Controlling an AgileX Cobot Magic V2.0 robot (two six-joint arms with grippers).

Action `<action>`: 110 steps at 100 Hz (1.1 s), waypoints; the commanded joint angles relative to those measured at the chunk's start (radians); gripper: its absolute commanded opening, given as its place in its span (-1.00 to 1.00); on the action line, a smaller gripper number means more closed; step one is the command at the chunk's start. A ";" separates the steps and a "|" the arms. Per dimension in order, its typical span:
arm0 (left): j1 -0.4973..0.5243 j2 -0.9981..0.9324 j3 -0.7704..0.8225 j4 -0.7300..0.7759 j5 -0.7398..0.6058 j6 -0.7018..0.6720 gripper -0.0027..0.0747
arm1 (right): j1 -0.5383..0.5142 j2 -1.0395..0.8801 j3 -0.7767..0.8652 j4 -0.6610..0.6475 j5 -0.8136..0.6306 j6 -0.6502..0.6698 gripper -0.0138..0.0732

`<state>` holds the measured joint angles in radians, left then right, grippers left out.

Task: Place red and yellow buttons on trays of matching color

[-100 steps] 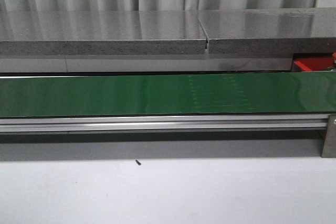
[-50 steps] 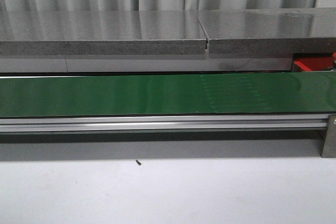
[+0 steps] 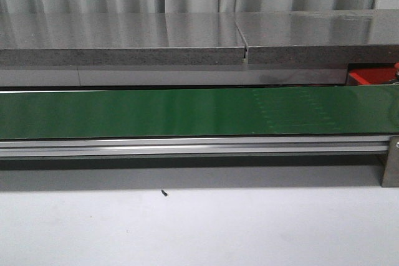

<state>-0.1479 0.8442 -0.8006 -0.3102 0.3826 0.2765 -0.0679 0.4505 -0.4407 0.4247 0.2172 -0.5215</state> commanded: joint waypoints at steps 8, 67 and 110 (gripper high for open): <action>-0.007 -0.078 0.000 -0.018 -0.052 -0.001 -0.98 | 0.002 -0.079 -0.018 0.013 -0.038 -0.008 -0.95; -0.007 -0.400 0.218 0.023 -0.044 -0.001 -0.98 | 0.002 -0.124 -0.016 0.001 0.085 -0.008 -0.95; -0.007 -0.437 0.249 0.031 -0.030 -0.001 -0.98 | 0.002 -0.124 -0.016 0.012 0.075 -0.008 -0.95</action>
<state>-0.1479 0.3988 -0.5248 -0.2721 0.4213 0.2765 -0.0679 0.3232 -0.4321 0.4199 0.3715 -0.5215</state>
